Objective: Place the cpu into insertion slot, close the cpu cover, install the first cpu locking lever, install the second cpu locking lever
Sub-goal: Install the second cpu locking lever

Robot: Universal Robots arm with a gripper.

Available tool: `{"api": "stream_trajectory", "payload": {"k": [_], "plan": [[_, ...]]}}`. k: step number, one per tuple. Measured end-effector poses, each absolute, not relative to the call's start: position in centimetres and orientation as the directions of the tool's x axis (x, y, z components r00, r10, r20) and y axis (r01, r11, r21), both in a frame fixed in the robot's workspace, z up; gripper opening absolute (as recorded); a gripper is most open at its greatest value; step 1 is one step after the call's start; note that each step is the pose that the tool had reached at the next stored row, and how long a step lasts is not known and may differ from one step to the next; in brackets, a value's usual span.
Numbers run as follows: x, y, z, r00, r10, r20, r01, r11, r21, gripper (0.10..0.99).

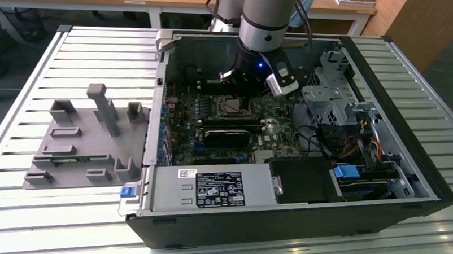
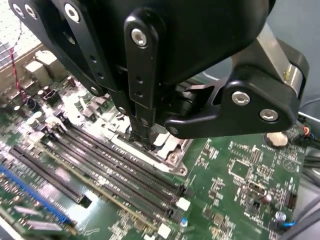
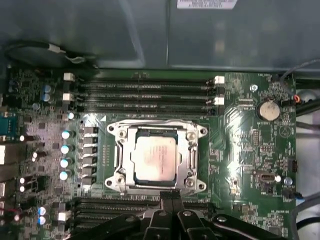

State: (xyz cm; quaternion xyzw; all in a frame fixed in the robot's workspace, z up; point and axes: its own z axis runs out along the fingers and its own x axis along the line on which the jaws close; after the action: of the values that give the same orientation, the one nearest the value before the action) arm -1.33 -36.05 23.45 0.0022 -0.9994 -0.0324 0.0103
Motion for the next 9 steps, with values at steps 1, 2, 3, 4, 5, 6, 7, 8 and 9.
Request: {"api": "stream_trajectory", "payload": {"k": [1,2,3,4,5,6,7,8,9], "plan": [[-1.3,-36.2,23.4,-1.000,-0.005,0.020,-0.004,0.998,0.065,0.106],[-1.4,-36.3,23.4,-1.000,-0.005,0.021,-0.004,0.998,0.065,0.106],[-1.4,-36.5,23.4,-1.000,-0.005,0.020,-0.004,0.998,0.065,0.106],[-1.6,-36.6,23.4,-1.000,-0.005,0.020,-0.004,0.998,0.065,0.106],[-1.9,-36.6,23.4,-1.000,-0.005,0.020,-0.004,0.998,0.065,0.106],[-2.2,-36.7,23.4,-1.000,-0.005,0.020,-0.004,0.998,0.065,0.106],[-2.5,-36.7,23.4,-1.000,-0.005,0.020,-0.004,0.998,0.065,0.106],[-2.8,-36.7,23.4,-1.000,-0.005,0.020,-0.004,0.998,0.065,0.106],[-3.0,-36.7,23.4,-1.000,-0.005,0.020,-0.004,0.998,0.065,0.106]]}}
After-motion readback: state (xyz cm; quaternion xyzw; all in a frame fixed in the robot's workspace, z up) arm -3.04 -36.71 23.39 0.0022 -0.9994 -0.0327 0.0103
